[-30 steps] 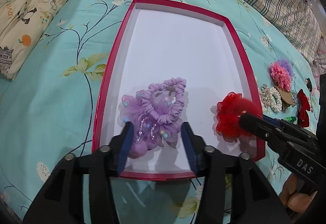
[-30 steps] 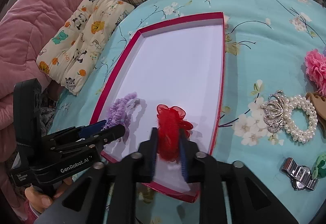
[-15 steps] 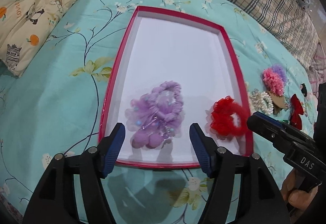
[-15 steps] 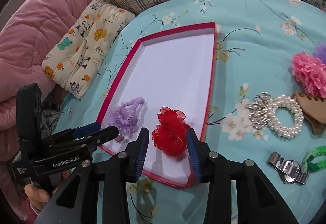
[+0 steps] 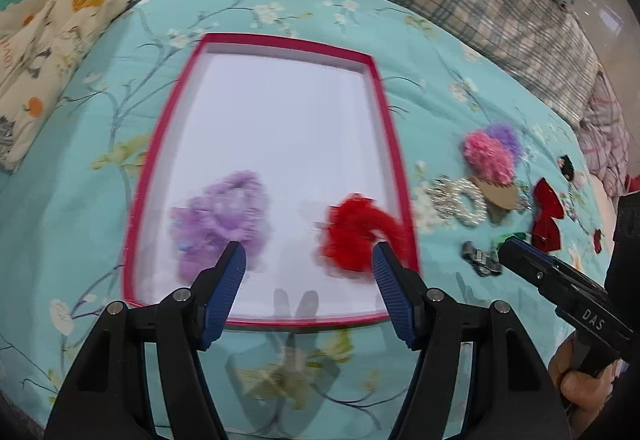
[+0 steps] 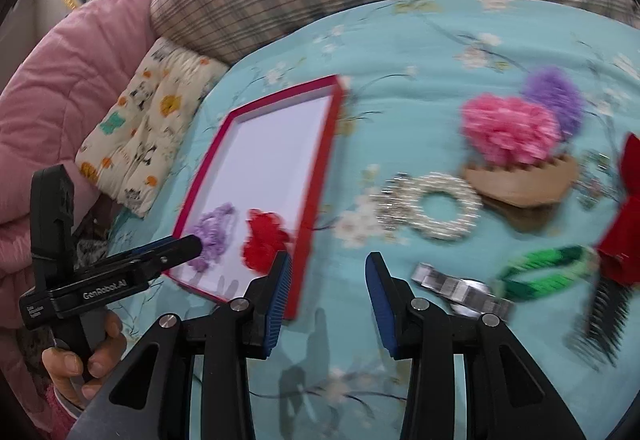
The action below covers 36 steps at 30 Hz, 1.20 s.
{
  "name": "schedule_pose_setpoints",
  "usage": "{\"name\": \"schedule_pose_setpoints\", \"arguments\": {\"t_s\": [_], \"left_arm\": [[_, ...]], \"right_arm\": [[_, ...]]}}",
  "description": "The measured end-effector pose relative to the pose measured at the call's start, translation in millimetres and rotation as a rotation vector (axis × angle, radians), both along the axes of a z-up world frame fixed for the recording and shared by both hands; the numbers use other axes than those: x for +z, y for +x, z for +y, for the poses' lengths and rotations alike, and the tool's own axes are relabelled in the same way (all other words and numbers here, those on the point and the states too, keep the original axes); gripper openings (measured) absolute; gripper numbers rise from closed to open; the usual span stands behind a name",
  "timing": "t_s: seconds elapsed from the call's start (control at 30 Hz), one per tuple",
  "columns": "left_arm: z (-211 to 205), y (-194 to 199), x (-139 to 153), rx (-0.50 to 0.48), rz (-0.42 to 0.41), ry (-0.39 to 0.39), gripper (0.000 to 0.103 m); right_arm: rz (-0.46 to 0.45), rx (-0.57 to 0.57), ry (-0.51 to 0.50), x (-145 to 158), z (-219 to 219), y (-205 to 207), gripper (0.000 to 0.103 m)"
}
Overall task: Organize jewelry
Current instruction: 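Withdraw both tools from the tray back toward the remaining accessories, then grasp the pink flower clip with the left tool while the right tool grasps the red bow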
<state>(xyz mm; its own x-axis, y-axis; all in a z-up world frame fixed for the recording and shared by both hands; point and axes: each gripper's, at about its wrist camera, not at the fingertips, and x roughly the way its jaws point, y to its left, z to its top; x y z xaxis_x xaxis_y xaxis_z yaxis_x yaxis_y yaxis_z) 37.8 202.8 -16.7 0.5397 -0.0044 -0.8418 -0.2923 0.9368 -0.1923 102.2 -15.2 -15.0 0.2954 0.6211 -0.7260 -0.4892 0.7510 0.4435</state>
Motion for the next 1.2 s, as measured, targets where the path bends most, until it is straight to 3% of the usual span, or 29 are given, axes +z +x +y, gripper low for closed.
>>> {"name": "schedule_pose_setpoints", "arguments": {"t_s": [0.47, 0.63, 0.83, 0.9, 1.03, 1.2], "left_arm": [[-74, 34, 1, -0.13, 0.001, -0.039, 0.065], [-93, 52, -1, -0.159, 0.005, -0.068, 0.065], [-110, 77, 3, -0.196, -0.004, -0.09, 0.065], [-115, 92, 4, -0.206, -0.004, -0.092, 0.069], [-122, 120, 2, -0.214, -0.002, -0.103, 0.074], [-126, 162, -11, -0.23, 0.015, -0.187, 0.074]], "right_arm": [[-0.046, -0.215, -0.036, 7, -113, 18, 0.041], [-0.05, -0.291, -0.045, 4, -145, 26, 0.045], [-0.043, -0.37, -0.057, -3, -168, 43, 0.046], [-0.049, -0.386, -0.075, -5, -168, 50, 0.055], [-0.067, -0.424, -0.144, -11, -167, 65, 0.057], [-0.037, -0.423, -0.183, -27, -164, 82, 0.057]]}}
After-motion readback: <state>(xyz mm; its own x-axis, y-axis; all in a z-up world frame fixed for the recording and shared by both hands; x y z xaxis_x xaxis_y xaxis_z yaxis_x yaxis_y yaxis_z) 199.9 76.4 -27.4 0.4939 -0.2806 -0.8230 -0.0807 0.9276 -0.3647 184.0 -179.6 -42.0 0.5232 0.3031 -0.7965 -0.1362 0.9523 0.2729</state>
